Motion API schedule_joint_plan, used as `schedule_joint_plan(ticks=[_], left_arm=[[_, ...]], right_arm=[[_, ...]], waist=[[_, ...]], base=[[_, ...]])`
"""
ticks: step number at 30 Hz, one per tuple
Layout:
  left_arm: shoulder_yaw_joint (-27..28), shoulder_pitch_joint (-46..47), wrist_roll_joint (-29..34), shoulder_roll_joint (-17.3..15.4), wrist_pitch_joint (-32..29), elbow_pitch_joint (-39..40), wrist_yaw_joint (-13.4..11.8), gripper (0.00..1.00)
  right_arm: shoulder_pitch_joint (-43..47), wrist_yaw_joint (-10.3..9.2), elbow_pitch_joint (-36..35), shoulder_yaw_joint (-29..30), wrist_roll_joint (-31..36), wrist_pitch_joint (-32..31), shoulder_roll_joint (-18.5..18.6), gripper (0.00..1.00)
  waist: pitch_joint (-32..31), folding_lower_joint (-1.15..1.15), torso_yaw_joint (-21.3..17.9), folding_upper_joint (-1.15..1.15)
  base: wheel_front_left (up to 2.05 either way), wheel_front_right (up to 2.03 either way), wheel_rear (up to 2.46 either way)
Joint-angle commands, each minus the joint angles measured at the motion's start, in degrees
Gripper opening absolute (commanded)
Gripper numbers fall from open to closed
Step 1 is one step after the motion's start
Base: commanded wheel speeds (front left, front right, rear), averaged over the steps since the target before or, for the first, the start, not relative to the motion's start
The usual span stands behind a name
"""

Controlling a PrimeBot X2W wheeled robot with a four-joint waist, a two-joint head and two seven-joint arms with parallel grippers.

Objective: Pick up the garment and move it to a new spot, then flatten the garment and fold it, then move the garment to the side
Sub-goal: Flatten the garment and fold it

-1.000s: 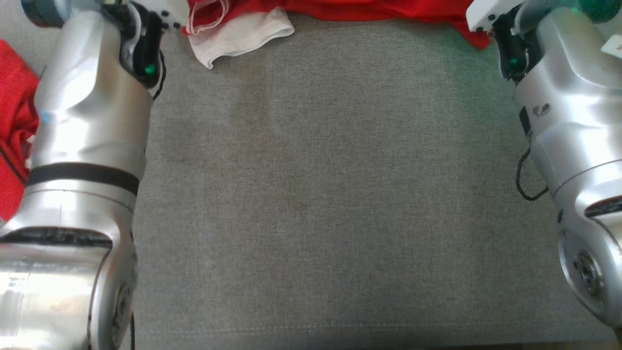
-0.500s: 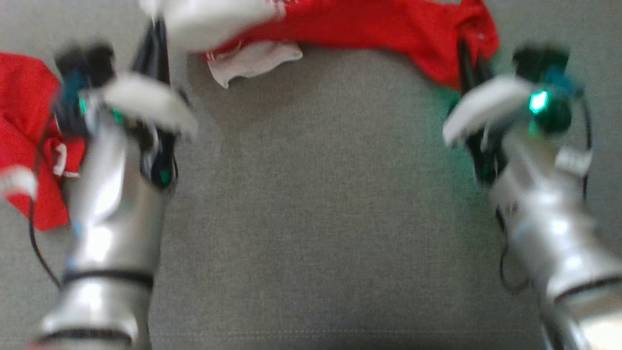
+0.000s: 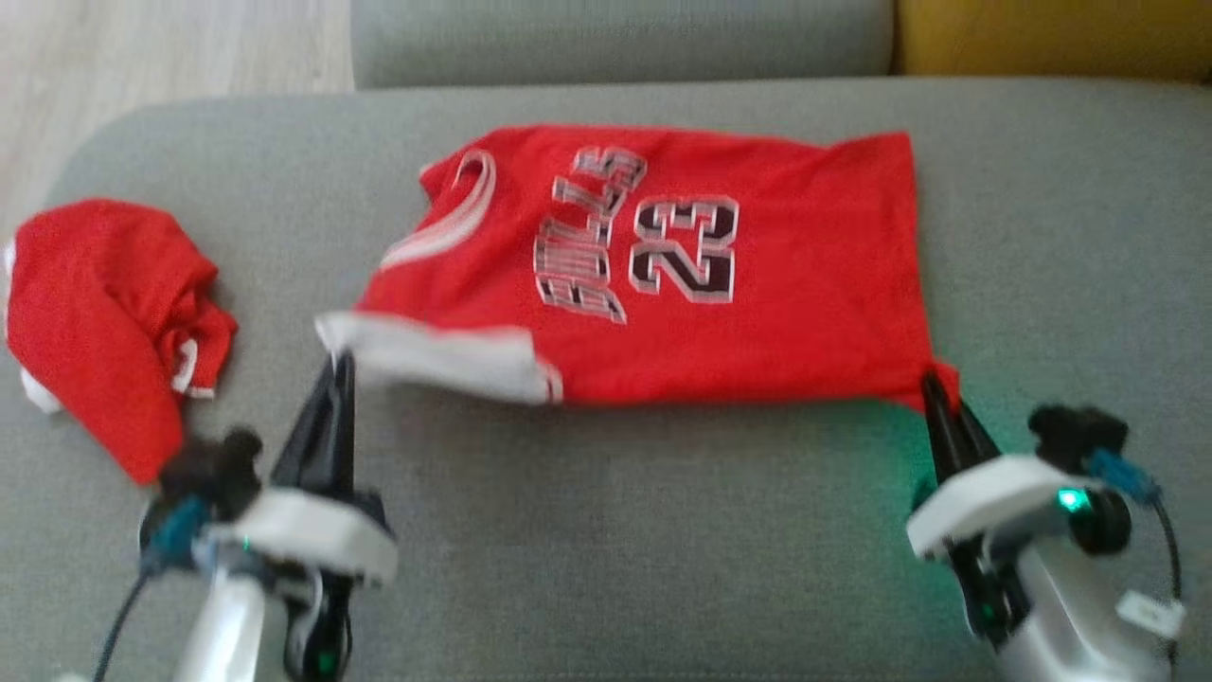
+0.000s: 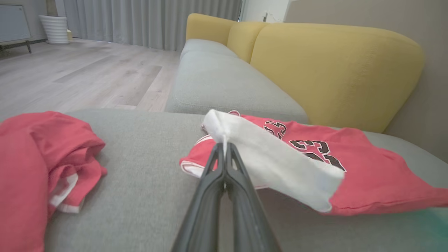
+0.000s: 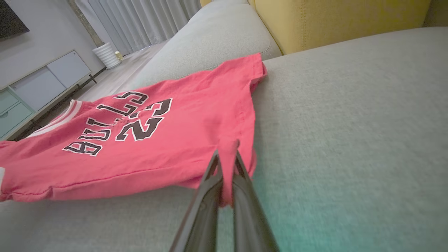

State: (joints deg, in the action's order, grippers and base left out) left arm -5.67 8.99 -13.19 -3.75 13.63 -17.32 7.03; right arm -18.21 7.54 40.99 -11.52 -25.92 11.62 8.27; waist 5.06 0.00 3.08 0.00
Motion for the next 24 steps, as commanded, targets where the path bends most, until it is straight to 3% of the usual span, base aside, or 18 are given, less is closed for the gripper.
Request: schedule_joint_plan(ticks=[1,13,19,24], left_arm=[[1.43,-0.40,0.33,-1.32,-0.71,4.25,-0.39,0.00],[0.87,-21.16,-1.12,-1.21,-14.02,29.41,-5.45,0.00],[0.23,-26.35,-1.75,-1.68,-18.75,35.61,-6.51,0.00],[-0.11,-27.32,-2.26,-1.79,-20.45,37.14,-6.80,0.00]], right_arm=[[0.98,-0.05,-3.70,-0.04,0.73,-0.62,0.71,0.00],[24.18,-0.05,-30.42,9.55,7.72,-17.39,-2.34,0.00],[31.57,-0.05,-40.22,12.39,9.87,-24.38,-3.81,0.00],[32.73,-0.05,-42.51,13.63,10.40,-26.92,-4.31,0.00]], waist=[[-1.78,0.00,-0.19,0.00],[-6.34,0.00,-0.74,0.00],[-7.13,0.00,-0.42,0.00],[-7.11,0.00,-0.26,0.00]], base=[[0.00,0.00,0.00],[0.00,0.00,0.00],[0.00,0.00,0.00],[0.00,0.00,0.00]])
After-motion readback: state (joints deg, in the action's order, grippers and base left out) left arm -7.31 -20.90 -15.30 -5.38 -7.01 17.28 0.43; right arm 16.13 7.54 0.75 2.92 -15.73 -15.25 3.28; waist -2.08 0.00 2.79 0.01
